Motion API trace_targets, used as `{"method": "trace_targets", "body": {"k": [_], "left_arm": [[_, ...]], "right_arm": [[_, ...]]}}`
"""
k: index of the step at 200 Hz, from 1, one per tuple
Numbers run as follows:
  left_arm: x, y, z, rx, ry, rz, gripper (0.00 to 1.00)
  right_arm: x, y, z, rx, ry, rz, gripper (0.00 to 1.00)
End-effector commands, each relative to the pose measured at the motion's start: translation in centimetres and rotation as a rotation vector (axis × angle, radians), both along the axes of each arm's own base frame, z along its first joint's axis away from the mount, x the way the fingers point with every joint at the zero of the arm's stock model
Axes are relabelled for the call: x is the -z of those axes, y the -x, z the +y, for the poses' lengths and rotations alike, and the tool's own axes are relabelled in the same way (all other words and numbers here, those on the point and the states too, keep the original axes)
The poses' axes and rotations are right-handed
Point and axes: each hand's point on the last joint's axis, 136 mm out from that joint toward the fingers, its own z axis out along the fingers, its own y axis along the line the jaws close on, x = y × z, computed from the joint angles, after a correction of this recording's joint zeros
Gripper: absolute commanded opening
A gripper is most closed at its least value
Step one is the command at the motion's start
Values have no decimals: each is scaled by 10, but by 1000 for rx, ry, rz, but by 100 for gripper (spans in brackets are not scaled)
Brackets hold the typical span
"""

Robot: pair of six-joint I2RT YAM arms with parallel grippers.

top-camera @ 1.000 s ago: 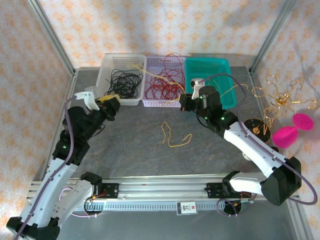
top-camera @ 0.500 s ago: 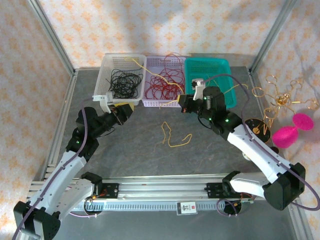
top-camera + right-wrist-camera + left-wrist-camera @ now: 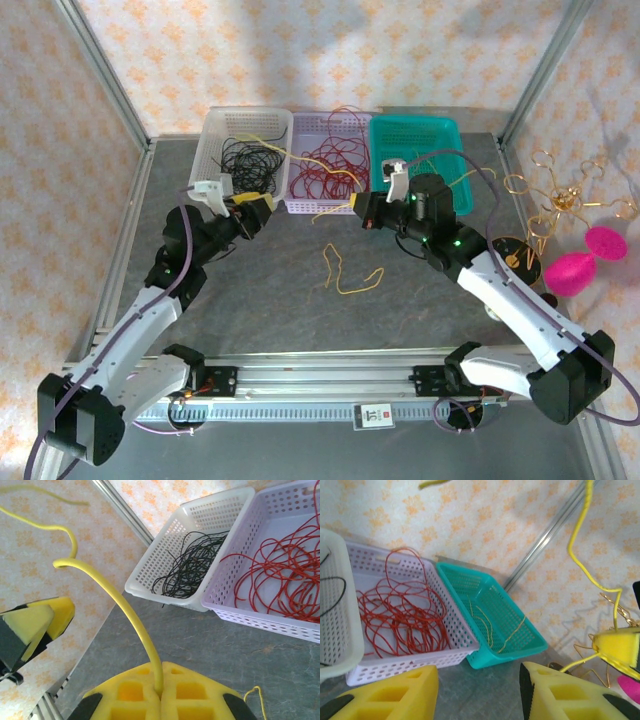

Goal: Untangle the cables

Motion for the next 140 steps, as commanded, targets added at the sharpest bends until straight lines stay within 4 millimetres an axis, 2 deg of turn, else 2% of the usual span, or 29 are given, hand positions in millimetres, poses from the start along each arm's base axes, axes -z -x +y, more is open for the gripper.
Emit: {"method": "trace_targets", "body": {"k": [1,46,101,140], "left_arm": [[-35,-3,6,-32,-2,-182,47],[-50,-16,9,-54,-35,-259,47],[-50,-34,14,-94,-119,-334,52],[-68,-28,15,-112,-142,-487,55]], "right_arm": [[-15,5,2,-27,-55,-12,0],[-19,12,8,-69,-93,11,0],[-19,20,13,-108,-140,53,0],[-19,24,15,-125,-165,75,0]]}}
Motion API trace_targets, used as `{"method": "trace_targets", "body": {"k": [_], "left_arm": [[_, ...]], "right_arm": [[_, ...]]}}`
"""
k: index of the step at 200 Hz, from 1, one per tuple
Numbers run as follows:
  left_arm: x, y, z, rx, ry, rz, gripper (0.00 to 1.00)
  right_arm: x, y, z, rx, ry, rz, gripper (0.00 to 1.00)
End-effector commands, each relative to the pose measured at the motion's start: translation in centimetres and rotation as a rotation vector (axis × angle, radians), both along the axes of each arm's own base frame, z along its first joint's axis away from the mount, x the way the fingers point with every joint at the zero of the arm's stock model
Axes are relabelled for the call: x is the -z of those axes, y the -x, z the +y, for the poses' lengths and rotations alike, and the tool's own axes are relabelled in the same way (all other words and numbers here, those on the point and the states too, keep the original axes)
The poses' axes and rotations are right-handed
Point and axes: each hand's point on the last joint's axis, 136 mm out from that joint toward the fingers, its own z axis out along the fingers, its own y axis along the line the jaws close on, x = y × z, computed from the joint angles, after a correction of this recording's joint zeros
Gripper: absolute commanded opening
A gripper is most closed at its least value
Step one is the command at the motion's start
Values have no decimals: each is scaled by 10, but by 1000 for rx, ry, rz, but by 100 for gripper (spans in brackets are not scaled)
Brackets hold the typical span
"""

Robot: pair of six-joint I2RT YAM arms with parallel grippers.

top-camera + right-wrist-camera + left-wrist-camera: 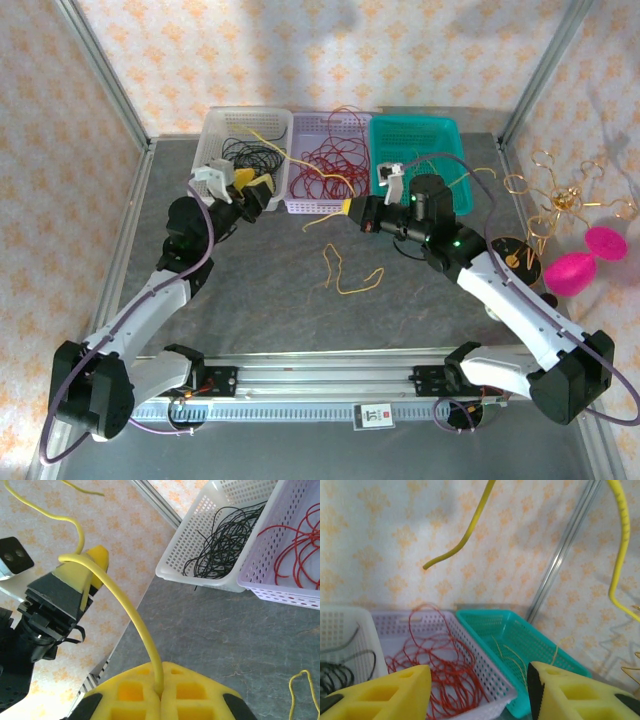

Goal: Untangle the cables

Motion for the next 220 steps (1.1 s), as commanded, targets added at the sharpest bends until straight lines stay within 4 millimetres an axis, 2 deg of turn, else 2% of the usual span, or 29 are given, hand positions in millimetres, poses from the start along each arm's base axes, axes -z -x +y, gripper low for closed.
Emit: {"method": "trace_targets", "body": {"k": [1,44,81,103,138,187,220], "left_arm": [[-43,8,4,-22,-24,-223,55],[-53,7,7,-68,-86,-321,65],[-50,-8,8,-106,-153,-327,72],[-49,-19,13,-151,-179,-319,71],[-54,-28,9,-144,-182,-330,70],[-60,-43,7,-139,-172,-331,59],[-66,-48,6,-135,-162,-344,58]], "right_arm": [[-18,6,0,-20,-62,-29,0],[-17,8,1,-29,-69,-15,0],[-18,9,1,-34,-72,-17,0],[-20,11,1,-41,-76,-19,0],[-17,13,1,-44,-74,-12,0],[-20,16,0,-49,-77,-17,0],[-20,18,-2,-49,-75,-14,0]]}}
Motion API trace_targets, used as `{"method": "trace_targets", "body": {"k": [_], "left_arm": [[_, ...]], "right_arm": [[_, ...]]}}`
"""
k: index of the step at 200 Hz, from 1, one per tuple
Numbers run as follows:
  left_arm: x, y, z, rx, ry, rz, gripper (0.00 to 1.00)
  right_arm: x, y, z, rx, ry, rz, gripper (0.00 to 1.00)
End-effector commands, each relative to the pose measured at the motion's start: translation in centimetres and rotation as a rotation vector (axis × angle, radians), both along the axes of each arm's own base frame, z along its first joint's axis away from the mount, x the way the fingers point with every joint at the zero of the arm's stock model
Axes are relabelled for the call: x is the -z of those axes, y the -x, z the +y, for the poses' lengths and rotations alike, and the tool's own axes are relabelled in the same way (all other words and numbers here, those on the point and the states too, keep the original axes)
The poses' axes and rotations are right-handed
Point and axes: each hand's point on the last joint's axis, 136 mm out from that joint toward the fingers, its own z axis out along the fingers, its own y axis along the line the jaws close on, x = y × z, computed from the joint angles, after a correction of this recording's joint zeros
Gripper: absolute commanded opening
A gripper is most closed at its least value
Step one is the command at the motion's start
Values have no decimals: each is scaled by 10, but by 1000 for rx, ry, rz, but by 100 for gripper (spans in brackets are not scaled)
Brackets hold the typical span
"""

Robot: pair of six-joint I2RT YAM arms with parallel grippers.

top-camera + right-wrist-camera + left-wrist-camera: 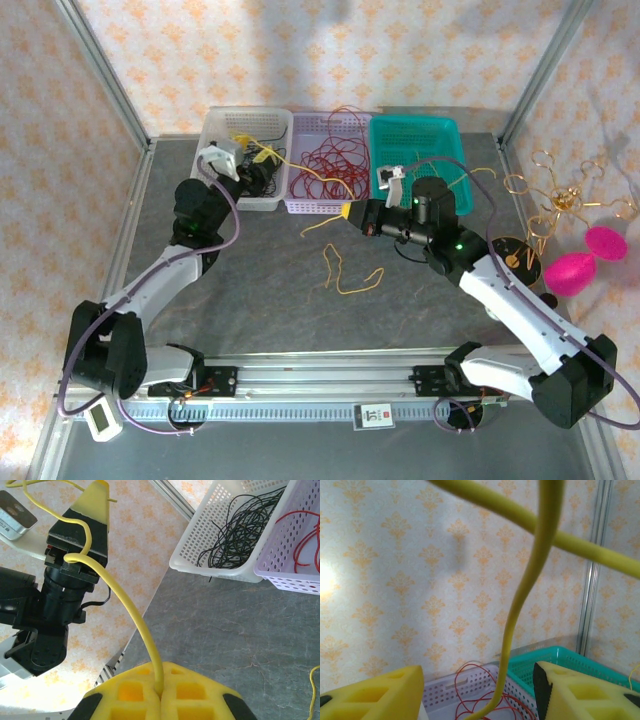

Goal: Untangle the cables

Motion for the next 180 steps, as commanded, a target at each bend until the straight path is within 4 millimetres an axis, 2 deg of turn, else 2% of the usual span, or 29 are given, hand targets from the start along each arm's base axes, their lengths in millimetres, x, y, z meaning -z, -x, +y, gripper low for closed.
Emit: {"method": "trace_targets", "body": {"k": [1,22,53,84,116,151,180], "left_arm": [[-30,1,2,1,8,-92,58],[-33,-5,6,-24,17,-96,52],[-41,-11,20,-82,54,-120,32],[-45,-14,21,-69,67,-135,22],[-40,-18,22,-77,62,-123,0],[-28,-20,35,-113,70,-99,0],[-18,-19,40,-105,63,-79,0]], "right_arm": [[-15,6,-3,-8,-35,-37,0],[-15,7,-4,-7,-35,-35,0],[-17,9,-5,-10,-41,-31,0],[-14,12,-6,-8,-37,-21,0],[-15,11,-9,8,-33,-23,0],[-31,6,-20,73,0,-71,0],[-50,-8,-45,217,106,-141,0]]}}
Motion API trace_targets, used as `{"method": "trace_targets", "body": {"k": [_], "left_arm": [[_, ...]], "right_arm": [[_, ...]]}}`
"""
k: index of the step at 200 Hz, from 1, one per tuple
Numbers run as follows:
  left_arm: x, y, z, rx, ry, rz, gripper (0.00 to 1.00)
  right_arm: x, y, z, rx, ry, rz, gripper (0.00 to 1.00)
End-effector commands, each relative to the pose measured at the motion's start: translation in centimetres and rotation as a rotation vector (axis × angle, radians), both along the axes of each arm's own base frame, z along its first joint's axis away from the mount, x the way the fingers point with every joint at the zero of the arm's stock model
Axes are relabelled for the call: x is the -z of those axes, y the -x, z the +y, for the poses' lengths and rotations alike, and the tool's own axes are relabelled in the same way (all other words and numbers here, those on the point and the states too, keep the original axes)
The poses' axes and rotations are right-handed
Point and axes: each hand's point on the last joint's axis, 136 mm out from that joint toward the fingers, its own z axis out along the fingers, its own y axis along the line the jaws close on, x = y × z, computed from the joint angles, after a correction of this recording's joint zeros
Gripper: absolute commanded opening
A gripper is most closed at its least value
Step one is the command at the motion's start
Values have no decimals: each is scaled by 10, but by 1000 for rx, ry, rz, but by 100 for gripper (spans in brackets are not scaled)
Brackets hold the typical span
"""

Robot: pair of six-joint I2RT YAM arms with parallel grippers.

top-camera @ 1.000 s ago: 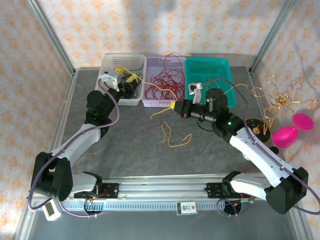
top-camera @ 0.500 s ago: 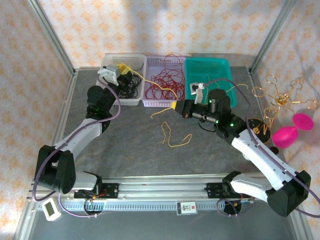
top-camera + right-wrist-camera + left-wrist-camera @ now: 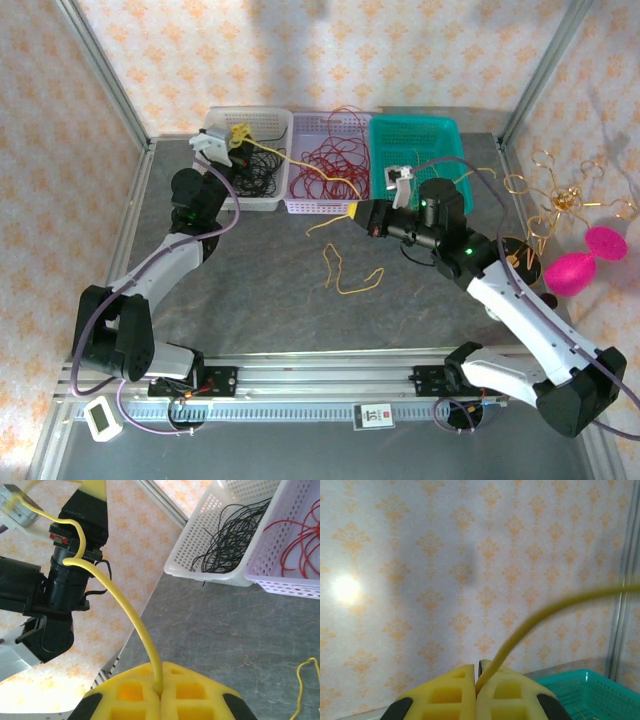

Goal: Untangle the cables

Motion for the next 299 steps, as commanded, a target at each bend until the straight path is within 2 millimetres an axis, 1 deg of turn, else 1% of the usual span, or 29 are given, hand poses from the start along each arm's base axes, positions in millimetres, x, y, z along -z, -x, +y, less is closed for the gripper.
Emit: {"method": "trace_targets", "body": {"k": [1,19,31,40,58,71,95,103,116,140,154,177,193,208,228,245,271,285,299], "left_arm": [[-4,6,8,-1,15,-34,0],[1,10,2,47,4,-12,0],[5,18,-11,135,-1,15,0],[8,28,-21,212,22,33,0],[17,55,-39,335,75,54,0],[26,72,-53,396,83,81,0],[48,91,-75,442,47,163,0],[52,99,-82,465,32,184,0],[56,108,-87,487,35,213,0],[51,126,-92,549,88,229,0],[45,138,-97,600,121,228,0],[41,157,-110,688,157,250,0],[44,167,-120,733,160,285,0],[50,169,-125,739,165,324,0],[65,159,-119,657,170,382,0],[63,163,-120,673,192,382,0],[52,178,-133,760,238,369,0],[43,188,-140,808,262,357,0],[31,198,-143,847,291,332,0]], "right_arm": [[-38,-11,-30,151,74,-122,0],[-54,-21,-48,255,137,-190,0],[-67,-26,-55,299,151,-239,0],[-76,-29,-57,313,150,-277,0],[-90,-36,-55,331,134,-339,0],[-94,-43,-52,337,124,-362,0],[-97,-52,-42,317,98,-388,0],[-98,-54,-39,311,92,-393,0],[-97,-57,-35,298,91,-402,0],[-88,-59,-34,300,98,-425,0],[-76,-59,-37,314,106,-438,0],[-70,-61,-42,354,83,-480,0],[-76,-65,-47,398,56,-513,0],[-91,-66,-48,415,8,-544,0],[-112,-69,-45,419,-22,-562,0],[-122,-73,-45,430,-33,-571,0],[-125,-73,-44,434,-68,-587,0],[-121,-71,-42,424,-89,-585,0],[-109,-71,-39,408,-90,-574,0]]}}
